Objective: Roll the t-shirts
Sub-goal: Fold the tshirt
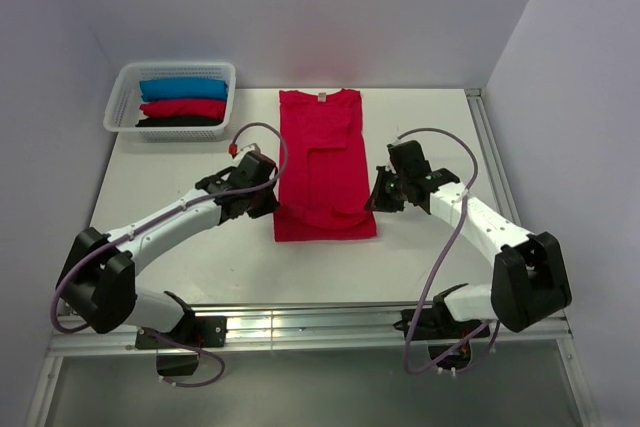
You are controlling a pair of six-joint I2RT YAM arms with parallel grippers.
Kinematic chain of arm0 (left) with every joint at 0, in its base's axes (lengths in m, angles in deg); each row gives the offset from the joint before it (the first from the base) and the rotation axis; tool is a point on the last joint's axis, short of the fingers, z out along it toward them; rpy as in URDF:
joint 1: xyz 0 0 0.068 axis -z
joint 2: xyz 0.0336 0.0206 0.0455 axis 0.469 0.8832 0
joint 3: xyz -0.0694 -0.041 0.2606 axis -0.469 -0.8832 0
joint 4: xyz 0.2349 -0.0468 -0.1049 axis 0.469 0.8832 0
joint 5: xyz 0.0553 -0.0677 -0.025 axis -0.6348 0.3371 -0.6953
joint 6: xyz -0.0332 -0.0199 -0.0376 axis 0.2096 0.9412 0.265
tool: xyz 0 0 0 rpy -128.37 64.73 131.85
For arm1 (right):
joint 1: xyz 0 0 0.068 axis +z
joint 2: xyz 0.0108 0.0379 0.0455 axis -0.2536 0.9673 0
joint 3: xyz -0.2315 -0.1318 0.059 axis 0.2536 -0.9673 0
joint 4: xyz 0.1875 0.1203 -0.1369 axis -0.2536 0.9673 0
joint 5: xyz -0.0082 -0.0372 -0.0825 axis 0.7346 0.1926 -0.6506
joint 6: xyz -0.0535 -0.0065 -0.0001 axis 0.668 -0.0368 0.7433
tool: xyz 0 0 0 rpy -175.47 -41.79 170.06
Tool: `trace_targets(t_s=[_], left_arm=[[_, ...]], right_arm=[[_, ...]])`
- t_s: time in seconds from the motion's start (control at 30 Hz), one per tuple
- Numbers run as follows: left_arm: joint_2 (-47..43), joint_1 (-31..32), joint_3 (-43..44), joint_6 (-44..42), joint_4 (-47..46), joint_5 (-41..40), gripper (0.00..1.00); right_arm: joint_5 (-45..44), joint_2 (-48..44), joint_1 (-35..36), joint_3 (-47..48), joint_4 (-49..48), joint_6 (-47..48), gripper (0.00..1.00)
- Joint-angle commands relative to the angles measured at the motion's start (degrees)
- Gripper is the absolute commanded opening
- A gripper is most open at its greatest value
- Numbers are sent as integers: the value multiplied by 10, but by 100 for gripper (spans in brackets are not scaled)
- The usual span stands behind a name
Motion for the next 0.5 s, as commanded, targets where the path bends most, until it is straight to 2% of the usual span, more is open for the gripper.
trace_targets(t_s=[0.0,0.47], left_arm=[[15,-5,23,-19,-37,14,0],[49,-15,37,-33,-64,16,0]], right_arm=[[9,15,-8,31,-29,14,0],[17,52,-31,64,-38,25,0]])
